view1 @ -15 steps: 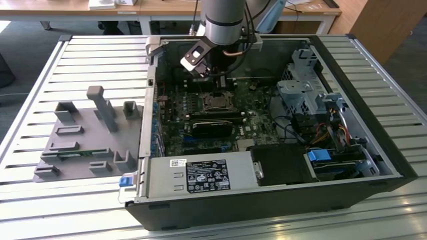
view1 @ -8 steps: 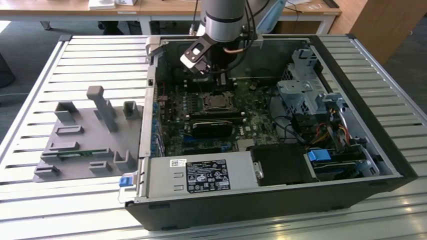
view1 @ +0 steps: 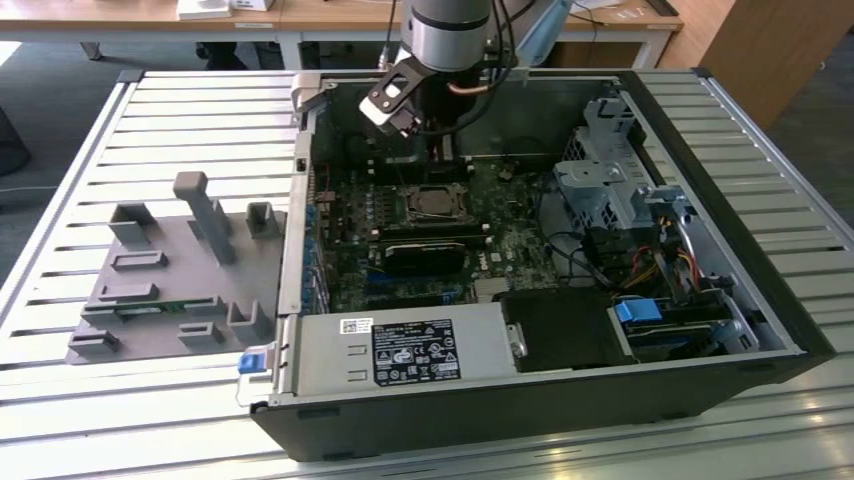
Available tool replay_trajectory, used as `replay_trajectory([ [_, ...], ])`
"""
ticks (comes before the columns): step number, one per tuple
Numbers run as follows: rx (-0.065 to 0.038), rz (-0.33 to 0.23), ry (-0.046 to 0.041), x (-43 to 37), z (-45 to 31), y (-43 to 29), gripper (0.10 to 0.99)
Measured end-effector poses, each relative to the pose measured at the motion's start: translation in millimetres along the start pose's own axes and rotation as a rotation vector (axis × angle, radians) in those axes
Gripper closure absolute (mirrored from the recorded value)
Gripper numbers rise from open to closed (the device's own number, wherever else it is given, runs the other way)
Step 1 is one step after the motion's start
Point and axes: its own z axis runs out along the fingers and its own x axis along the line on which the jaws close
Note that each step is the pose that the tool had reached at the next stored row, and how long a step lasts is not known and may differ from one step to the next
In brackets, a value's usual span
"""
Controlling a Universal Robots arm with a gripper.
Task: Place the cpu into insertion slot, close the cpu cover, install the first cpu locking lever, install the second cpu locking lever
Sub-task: 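Install the first cpu locking lever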
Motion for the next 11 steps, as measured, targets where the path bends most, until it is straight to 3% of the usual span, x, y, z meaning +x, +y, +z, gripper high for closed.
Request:
replay_trajectory([
  [11,0.0,0.0,-0.0001,0.0,-20.4,0.1,0.969],
])
